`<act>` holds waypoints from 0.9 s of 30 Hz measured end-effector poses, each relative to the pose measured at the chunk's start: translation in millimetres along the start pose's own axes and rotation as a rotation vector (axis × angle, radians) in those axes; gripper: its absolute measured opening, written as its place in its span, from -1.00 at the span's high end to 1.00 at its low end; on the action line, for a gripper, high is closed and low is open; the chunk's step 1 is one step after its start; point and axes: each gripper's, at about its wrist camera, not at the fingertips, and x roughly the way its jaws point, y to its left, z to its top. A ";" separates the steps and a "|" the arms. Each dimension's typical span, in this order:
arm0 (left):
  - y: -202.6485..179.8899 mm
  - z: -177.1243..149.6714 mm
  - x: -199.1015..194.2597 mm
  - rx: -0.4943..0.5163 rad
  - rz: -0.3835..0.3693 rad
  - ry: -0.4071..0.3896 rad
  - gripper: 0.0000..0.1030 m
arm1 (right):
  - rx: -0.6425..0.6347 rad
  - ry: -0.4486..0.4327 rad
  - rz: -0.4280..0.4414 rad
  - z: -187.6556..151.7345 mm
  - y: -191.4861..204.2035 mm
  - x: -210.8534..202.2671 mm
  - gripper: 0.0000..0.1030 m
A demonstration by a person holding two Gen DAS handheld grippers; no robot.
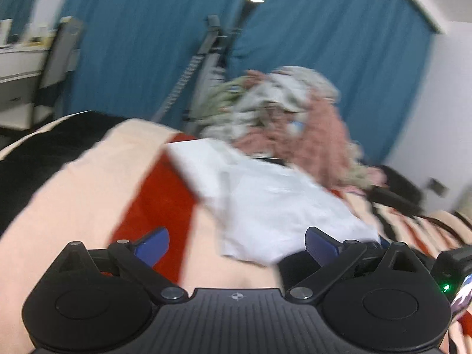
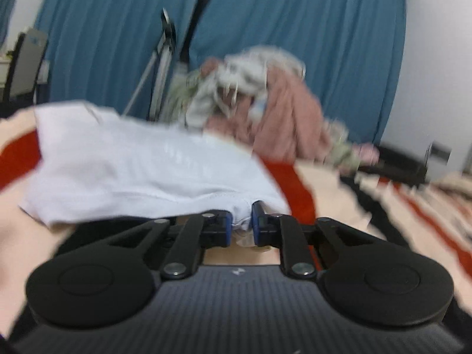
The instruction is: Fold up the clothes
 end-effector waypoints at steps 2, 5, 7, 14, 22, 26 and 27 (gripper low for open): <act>-12.9 -1.7 -10.5 0.074 -0.045 -0.040 -0.97 | -0.035 -0.054 0.010 12.5 -3.9 -28.1 0.75; -31.8 -7.1 -28.1 0.156 -0.094 -0.067 -0.97 | -0.076 -0.133 0.062 31.2 -15.3 -71.7 0.79; -42.7 -11.8 -39.1 0.177 -0.126 -0.062 -0.98 | -0.077 -0.180 0.091 43.4 -26.5 -99.8 0.80; -82.5 -40.0 -78.4 0.238 -0.232 -0.073 -0.98 | 0.052 -0.259 0.167 79.1 -79.9 -180.4 0.81; -137.2 -77.3 -109.2 0.354 -0.353 -0.131 -0.98 | 0.257 -0.282 0.250 62.9 -130.5 -249.2 0.80; -163.2 -93.5 -106.1 0.367 -0.406 -0.138 -0.99 | 0.327 -0.241 0.302 47.1 -143.2 -250.9 0.80; -169.8 -97.8 -101.3 0.358 -0.392 -0.144 -0.99 | 0.346 -0.230 0.320 44.6 -145.5 -248.6 0.80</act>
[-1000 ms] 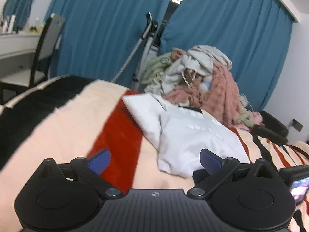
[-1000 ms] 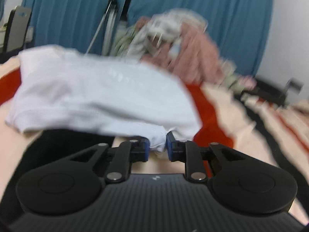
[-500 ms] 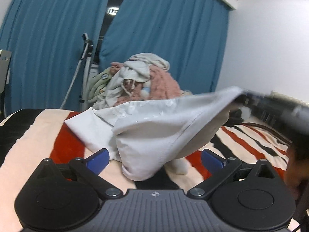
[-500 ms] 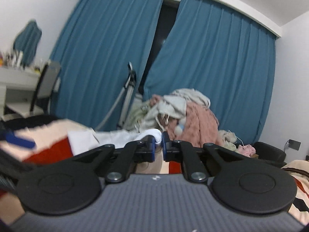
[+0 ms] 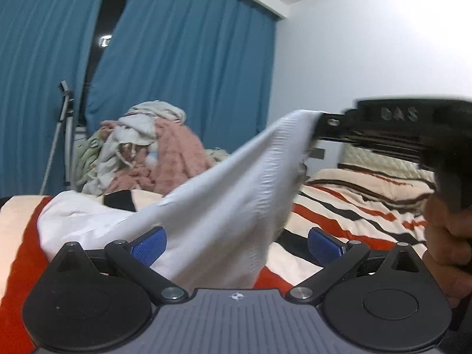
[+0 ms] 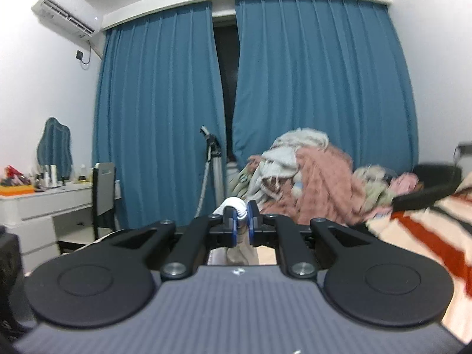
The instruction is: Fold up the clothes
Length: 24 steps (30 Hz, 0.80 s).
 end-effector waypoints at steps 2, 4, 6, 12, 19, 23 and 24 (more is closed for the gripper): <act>-11.2 -5.8 13.5 -0.014 0.030 -0.009 -0.99 | 0.010 0.001 0.017 -3.7 -3.3 1.7 0.80; -21.2 -11.8 26.5 -0.037 0.059 -0.018 -0.99 | 0.002 -0.018 0.018 -6.1 -4.3 4.3 0.80; -25.4 -17.4 37.1 -0.090 0.097 -0.033 -0.99 | -0.002 -0.030 0.010 -11.8 -6.4 5.5 0.80; -11.8 -23.4 54.5 -0.211 0.347 -0.066 -0.99 | 0.046 0.012 -0.030 -24.1 -23.4 16.3 0.80; 11.3 -20.3 13.6 -0.300 0.407 -0.065 -1.00 | 0.012 0.015 -0.047 -33.3 -15.4 18.1 0.80; 33.4 -11.8 -21.9 -0.377 0.475 -0.056 -1.00 | -0.053 -0.030 -0.069 -34.7 -1.5 12.0 0.80; 41.2 -11.0 -29.2 -0.416 0.504 -0.055 -1.00 | -0.060 -0.054 -0.095 -34.8 -0.7 9.8 0.80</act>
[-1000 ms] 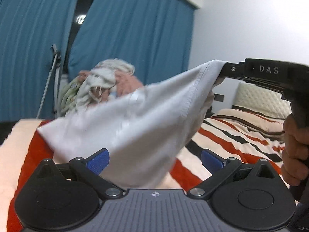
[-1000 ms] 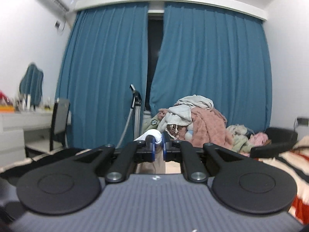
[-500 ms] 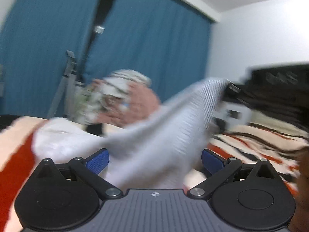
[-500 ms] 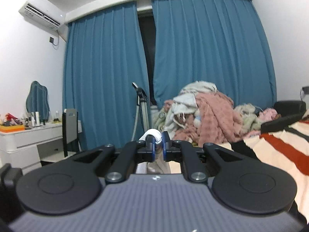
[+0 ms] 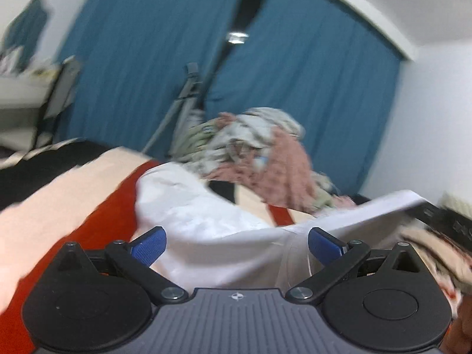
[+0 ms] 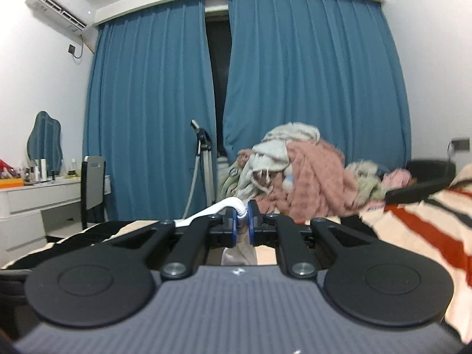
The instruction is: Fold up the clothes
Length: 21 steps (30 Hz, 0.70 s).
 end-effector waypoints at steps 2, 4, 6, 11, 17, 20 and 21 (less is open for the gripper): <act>18.9 6.2 0.6 -0.099 0.072 0.017 -1.00 | 0.013 -0.032 -0.043 1.0 -3.9 -2.8 0.80; 35.6 14.2 6.8 -0.183 0.097 0.057 -1.00 | 0.037 -0.033 -0.062 1.2 -9.6 -2.5 0.80; 45.5 18.7 9.0 -0.240 0.073 0.084 -1.00 | 0.038 -0.023 -0.058 0.8 -10.6 -0.4 0.80; 7.3 17.6 20.8 -0.048 -0.076 0.108 -1.00 | 0.057 0.015 -0.017 3.8 -12.5 4.0 0.80; -65.5 -24.9 13.5 0.291 -0.283 0.057 -0.99 | 0.136 0.051 0.049 12.4 -19.0 1.5 0.80; -87.1 -40.9 26.3 0.351 -0.280 0.068 -0.99 | 0.147 0.059 0.053 10.5 -22.5 1.4 0.80; -88.9 -42.0 32.4 0.338 -0.234 0.060 -0.99 | 0.149 0.060 0.050 9.4 -23.9 1.5 0.80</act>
